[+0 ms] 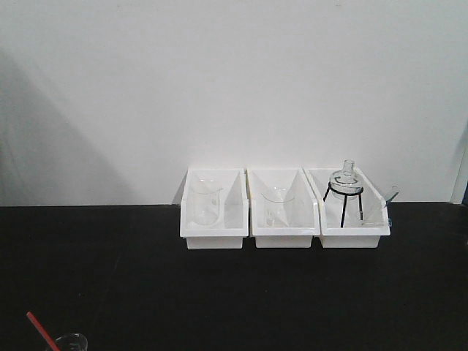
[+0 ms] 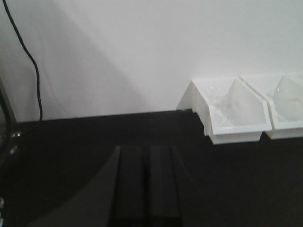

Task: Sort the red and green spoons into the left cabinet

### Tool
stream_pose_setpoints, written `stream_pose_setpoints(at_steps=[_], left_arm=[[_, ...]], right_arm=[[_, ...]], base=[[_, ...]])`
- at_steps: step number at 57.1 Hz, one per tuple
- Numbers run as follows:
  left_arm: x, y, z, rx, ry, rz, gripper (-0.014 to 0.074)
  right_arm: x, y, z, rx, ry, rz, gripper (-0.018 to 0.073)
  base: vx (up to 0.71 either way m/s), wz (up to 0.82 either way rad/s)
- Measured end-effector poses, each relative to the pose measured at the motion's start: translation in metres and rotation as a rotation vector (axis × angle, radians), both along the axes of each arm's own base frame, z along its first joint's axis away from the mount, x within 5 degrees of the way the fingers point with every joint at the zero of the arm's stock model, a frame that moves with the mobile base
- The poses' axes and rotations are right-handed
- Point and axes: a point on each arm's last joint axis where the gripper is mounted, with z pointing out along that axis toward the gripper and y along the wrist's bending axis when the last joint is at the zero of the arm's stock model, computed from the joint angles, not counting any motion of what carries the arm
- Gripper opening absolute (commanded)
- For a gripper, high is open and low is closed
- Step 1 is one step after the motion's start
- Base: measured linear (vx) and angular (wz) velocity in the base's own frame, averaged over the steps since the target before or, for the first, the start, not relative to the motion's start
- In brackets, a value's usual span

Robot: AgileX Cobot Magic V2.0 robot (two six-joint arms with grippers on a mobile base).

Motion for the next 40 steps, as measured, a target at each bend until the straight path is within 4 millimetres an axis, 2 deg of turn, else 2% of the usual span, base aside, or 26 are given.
stream_pose_setpoints(at_steps=[11, 19, 26, 40], left_arm=[[0.023, -0.001, -0.018, 0.006, 0.115, -0.001, 0.0020], [0.031, -0.002, -0.025, 0.008, 0.154, -0.001, 0.0079], [0.034, -0.002, -0.027, 0.008, 0.165, -0.001, 0.0185], [0.034, -0.002, -0.027, 0.008, 0.165, -0.001, 0.0464]], right_arm=[[0.027, 0.004, -0.019, 0.022, 0.155, 0.007, 0.0011], [0.037, 0.006, -0.027, 0.034, 0.220, 0.010, 0.0097], [0.042, 0.006, -0.030, 0.034, 0.241, 0.010, 0.0256], [0.044, 0.007, -0.032, 0.047, 0.257, 0.012, 0.0663]], base=[[0.00, 0.00], [0.00, 0.00], [0.00, 0.00], [0.00, 0.00]])
